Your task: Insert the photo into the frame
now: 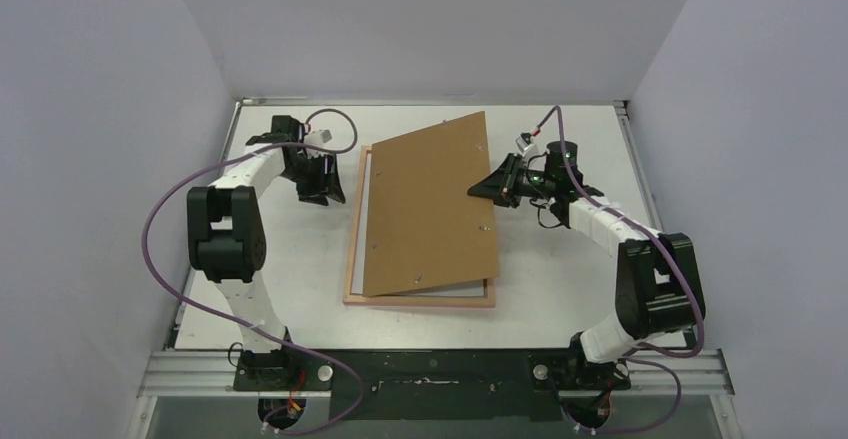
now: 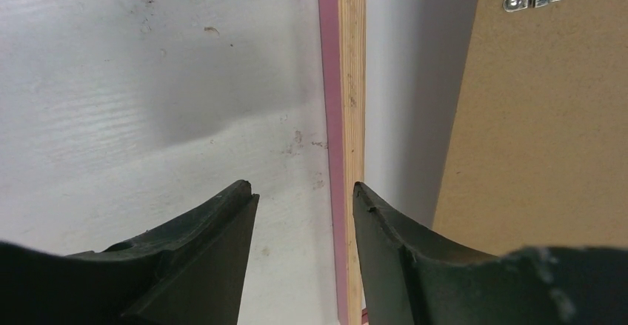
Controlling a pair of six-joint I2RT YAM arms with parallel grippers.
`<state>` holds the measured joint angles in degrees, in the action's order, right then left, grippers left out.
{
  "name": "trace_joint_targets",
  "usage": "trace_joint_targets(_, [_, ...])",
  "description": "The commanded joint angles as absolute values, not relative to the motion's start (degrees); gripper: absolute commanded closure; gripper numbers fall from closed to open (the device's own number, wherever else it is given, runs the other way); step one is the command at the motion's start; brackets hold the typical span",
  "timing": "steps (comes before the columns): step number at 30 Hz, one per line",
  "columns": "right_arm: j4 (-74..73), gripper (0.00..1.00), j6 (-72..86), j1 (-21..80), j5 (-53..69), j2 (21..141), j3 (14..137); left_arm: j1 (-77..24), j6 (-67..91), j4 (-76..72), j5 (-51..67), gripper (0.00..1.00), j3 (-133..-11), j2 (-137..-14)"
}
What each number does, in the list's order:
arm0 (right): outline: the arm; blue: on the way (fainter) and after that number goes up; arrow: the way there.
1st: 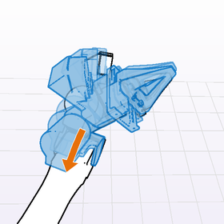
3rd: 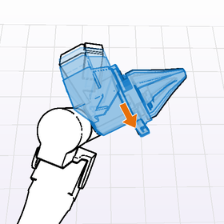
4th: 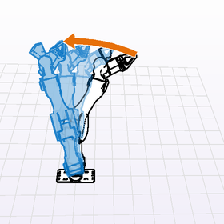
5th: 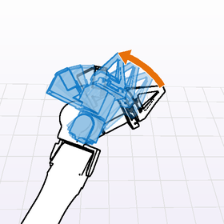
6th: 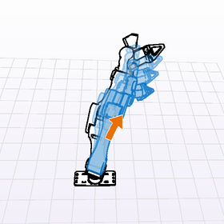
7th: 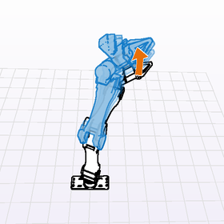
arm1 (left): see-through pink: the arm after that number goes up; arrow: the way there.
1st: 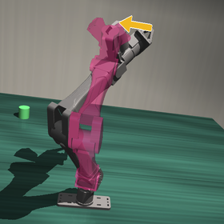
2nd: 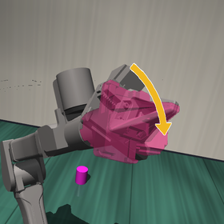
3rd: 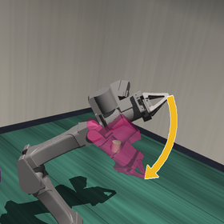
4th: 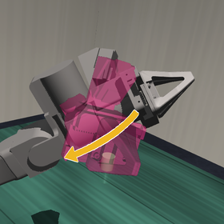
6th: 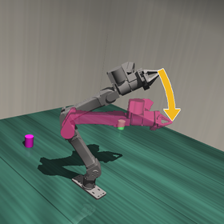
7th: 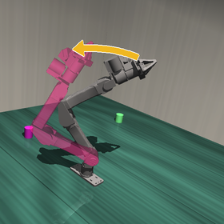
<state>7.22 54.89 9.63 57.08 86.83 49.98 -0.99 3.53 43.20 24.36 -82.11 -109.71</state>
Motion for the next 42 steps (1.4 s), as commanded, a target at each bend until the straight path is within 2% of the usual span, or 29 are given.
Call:
trace_joint_targets(1, [15.1, 0.95, 56.2, 10.2, 60.5, 88.4, 54.1, -1.1, 2.8, 40.6, 24.4, 0.52, -80.7, -108.4])
trace_joint_targets(8, [16.8, 0.95, 56.8, 10.8, 59.7, 90.7, 53.0, -1.6, 3.3, 39.9, 24.8, 0.56, -80.1, -108.4])
trace_joint_targets(16, [22.8, 0.95, 60.1, 12.0, 59.2, 92.2, 50.2, -3.0, 3.4, 39.3, 25.0, 0.57, -78.8, -108.8])
trace_joint_targets(42, [25.4, 0.95, 60.2, 12.2, 57.7, 95.1, 47.3, -3.9, 3.4, 38.5, 24.7, 0.6, -76.7, -109.0])
